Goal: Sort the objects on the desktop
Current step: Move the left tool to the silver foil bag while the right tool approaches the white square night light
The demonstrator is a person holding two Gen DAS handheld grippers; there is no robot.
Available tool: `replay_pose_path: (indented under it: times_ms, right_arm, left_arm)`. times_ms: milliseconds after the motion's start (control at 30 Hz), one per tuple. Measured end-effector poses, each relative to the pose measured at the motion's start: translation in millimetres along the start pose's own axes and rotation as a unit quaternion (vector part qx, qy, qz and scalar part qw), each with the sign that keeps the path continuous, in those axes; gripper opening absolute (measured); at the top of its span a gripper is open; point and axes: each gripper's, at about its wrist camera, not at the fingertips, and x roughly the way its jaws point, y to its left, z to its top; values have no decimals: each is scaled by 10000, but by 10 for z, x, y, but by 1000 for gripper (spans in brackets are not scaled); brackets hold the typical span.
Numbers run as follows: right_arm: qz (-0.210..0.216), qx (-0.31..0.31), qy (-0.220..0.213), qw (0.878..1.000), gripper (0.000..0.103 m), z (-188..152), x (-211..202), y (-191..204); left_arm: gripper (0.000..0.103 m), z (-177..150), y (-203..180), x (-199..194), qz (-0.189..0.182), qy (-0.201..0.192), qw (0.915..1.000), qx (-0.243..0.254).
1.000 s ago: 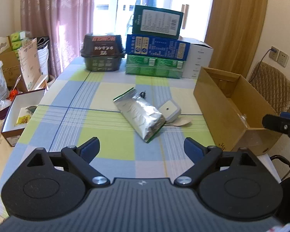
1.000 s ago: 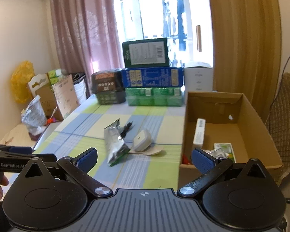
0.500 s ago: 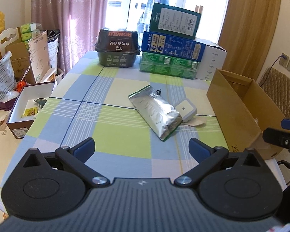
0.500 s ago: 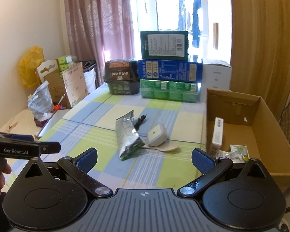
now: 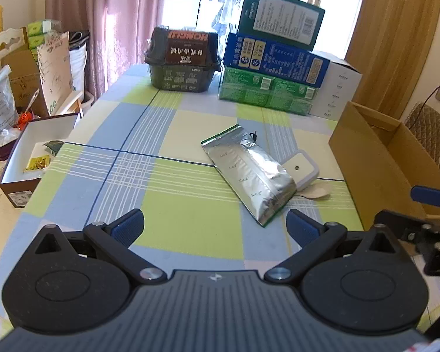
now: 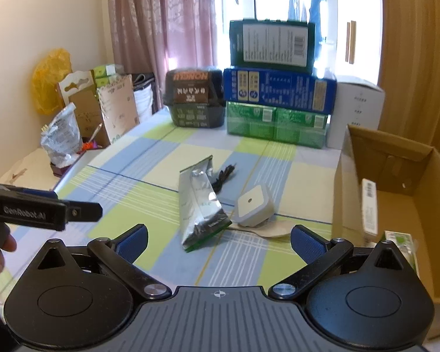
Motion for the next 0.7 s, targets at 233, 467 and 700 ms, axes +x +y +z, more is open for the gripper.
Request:
replay_pose_path:
  times_ms: [233, 467, 700]
  right_arm:
    - [-270, -91, 154, 9995, 86, -11, 536, -137]
    - [-573, -93, 174, 9982, 77, 22, 897, -283]
    - [-705, -11, 336, 9969, 77, -19, 1127, -387]
  left_arm:
    - [101, 147, 97, 458, -14, 138, 9999, 64]
    - [101, 274, 95, 893, -167, 242, 9996, 41]
    - [101, 405, -11, 1261, -535, 322, 9980, -107]
